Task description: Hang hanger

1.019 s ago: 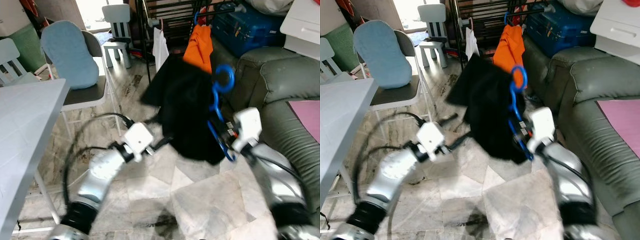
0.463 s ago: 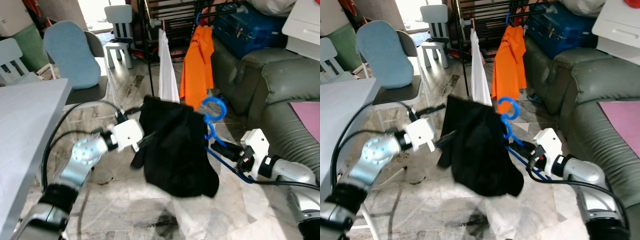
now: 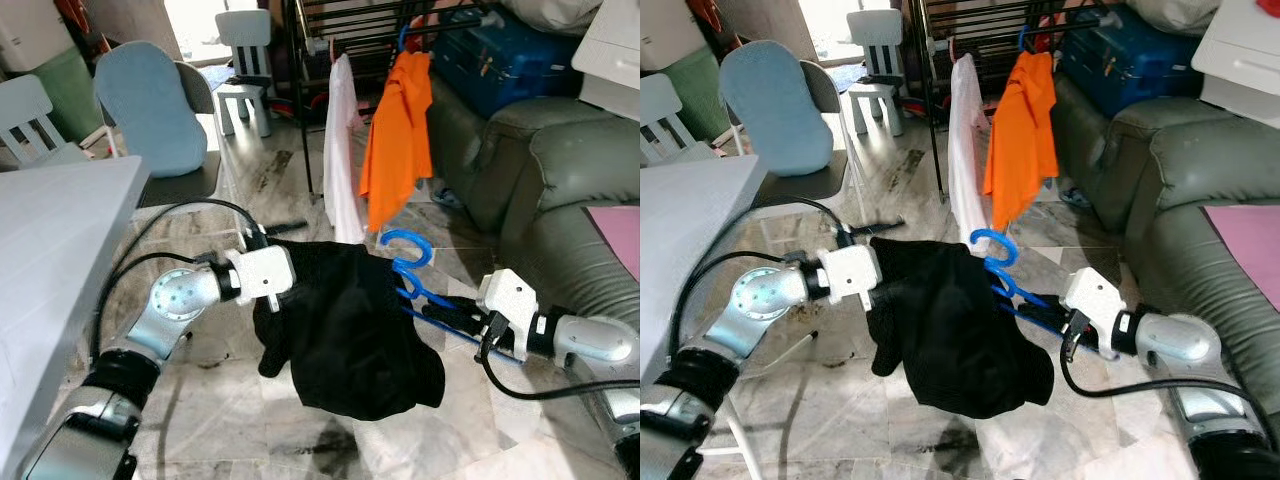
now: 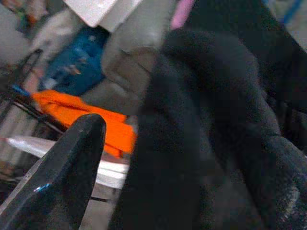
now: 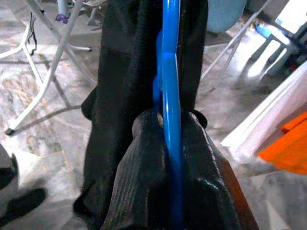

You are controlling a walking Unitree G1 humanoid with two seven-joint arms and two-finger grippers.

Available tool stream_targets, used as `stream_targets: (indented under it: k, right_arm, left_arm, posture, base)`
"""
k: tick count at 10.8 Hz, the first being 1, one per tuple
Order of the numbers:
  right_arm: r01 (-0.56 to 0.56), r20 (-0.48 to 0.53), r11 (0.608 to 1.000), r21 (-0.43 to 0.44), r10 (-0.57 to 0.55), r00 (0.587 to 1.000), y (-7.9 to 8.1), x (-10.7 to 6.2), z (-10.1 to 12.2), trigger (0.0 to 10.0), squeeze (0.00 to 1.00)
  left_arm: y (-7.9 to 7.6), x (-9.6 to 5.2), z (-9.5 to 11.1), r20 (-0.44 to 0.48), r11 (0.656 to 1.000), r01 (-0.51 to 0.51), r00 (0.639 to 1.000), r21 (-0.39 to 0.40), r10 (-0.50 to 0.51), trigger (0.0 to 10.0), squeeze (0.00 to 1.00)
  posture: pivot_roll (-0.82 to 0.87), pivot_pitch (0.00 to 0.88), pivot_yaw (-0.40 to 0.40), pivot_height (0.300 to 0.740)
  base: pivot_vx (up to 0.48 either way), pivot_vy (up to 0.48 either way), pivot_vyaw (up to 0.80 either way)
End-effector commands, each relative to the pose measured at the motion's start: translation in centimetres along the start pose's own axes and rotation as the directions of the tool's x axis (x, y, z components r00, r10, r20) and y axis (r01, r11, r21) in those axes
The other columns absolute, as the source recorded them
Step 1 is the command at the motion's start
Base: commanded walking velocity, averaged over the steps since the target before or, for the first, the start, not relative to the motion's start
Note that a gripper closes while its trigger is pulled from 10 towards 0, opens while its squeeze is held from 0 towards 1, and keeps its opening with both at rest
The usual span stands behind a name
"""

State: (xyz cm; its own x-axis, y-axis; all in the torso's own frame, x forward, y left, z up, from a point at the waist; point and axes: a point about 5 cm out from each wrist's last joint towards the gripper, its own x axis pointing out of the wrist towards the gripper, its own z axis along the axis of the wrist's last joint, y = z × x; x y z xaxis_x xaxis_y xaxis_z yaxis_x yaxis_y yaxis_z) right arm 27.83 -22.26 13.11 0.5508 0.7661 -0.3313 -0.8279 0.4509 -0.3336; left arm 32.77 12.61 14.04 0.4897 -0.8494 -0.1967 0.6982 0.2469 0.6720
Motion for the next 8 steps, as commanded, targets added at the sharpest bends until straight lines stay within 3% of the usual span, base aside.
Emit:
stream_targets:
  k: [1,2,6,8]
  right_arm:
    - [-0.016,0.07,0.993,-0.118,0.025,0.997,-0.5,0.4,2.4,10.0,0.0]
    - [-0.02,0.073,0.986,-0.167,0.033,0.997,-0.6,0.4,2.9,10.0,0.0]
    - [-0.049,0.016,0.956,-0.288,0.057,0.998,-0.2,-0.1,3.0,10.0,0.0]
    - [-0.024,0.017,0.948,-0.318,0.032,0.999,-0.5,-0.2,3.1,10.0,0.0]
  left_arm:
    - [0.4,0.1,-0.2,-0.016,1.0,0.031,0.999,-0.004,-0.031,10.0,0.82]
    - [0.3,0.6,-0.3,-0.022,0.997,0.073,0.997,-0.021,-0.074,10.0,0.0]
    - [1.9,1.6,-0.5,-0.068,0.993,0.11,0.991,-0.044,-0.112,10.0,0.0]
    - [2.2,1.8,-0.4,-0.058,0.987,0.147,0.987,-0.069,-0.151,0.0,0.0]
  posture:
    - [-0.22,0.0,0.103,0.74]
    - [-0.23,0.0,0.107,0.74]
    - [-0.25,0.0,0.12,0.74]
    - [-0.25,0.0,0.125,0.74]
  base:
    - [0.0,0.0,0.0]
    - [0.0,0.0,0.0]
    - [0.0,0.0,0.0]
    - [0.0,0.0,0.0]
